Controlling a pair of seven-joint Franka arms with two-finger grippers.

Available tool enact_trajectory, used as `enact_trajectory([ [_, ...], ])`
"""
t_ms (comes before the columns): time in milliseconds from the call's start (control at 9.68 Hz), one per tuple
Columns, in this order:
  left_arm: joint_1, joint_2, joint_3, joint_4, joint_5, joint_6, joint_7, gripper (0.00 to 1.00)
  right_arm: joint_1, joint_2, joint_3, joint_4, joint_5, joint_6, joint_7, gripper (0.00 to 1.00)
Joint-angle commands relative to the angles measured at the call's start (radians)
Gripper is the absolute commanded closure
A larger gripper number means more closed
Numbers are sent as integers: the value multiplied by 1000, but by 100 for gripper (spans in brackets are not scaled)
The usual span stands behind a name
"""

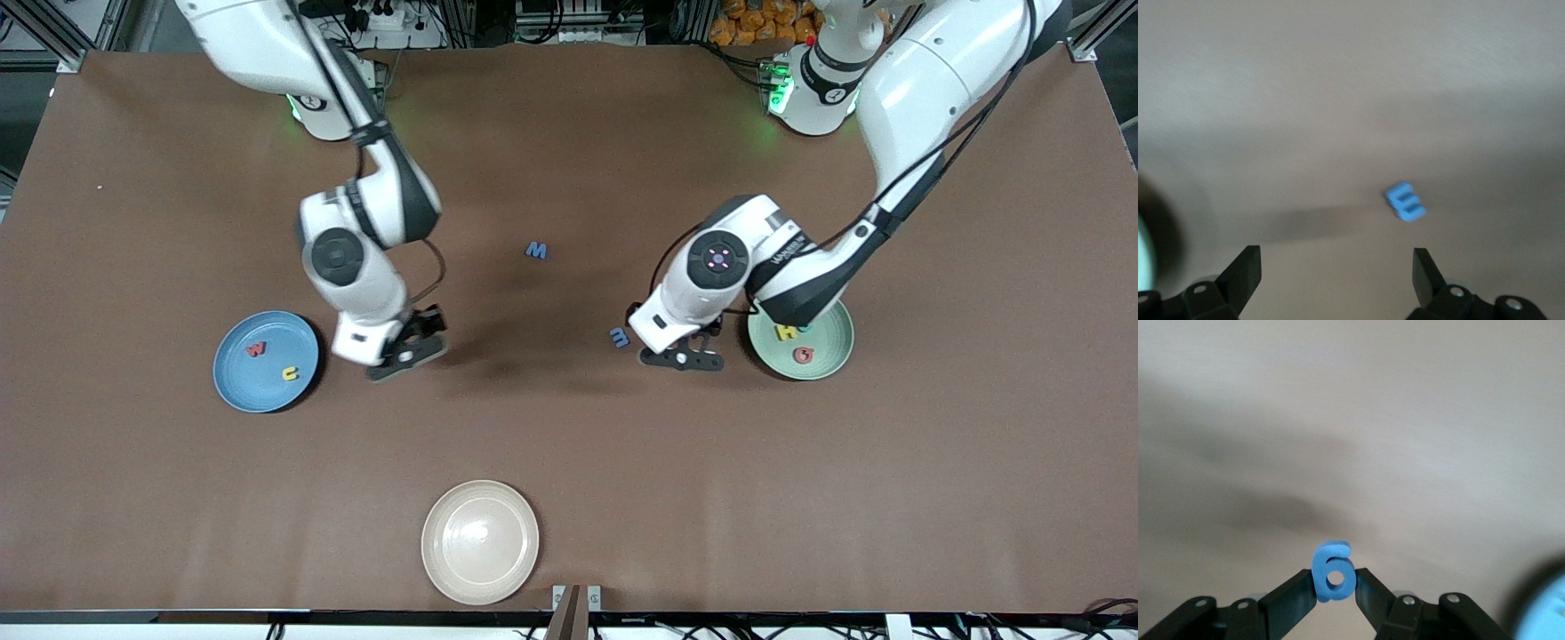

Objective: Sort upper and lower case letters into plates
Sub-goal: 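Grasp the blue 6 with the right gripper while the left gripper reaches the W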

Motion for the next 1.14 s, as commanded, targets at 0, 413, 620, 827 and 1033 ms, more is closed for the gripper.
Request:
enact_trajectory([
  [0, -131, -6, 17, 52, -11, -4, -167, 0, -120, -30, -2, -71, -11, 4, -7, 100],
  [413, -415, 3, 133, 129, -20, -2, -443, 0, -266, -28, -17, -91, -15, -34, -59, 100],
  [620, -574, 32, 242, 177, -28, 22, -518, 0, -340, -21, -17, -85, -16, -28, -104, 100],
  [827, -599, 102, 250, 182, -14, 121, -480, 0, -384, -5, -16, -71, -16, -24, -110, 1],
  [1033, -601, 126, 250, 178, -14, 160, -362, 0, -397, 5, -14, -62, -13, -28, -121, 0],
])
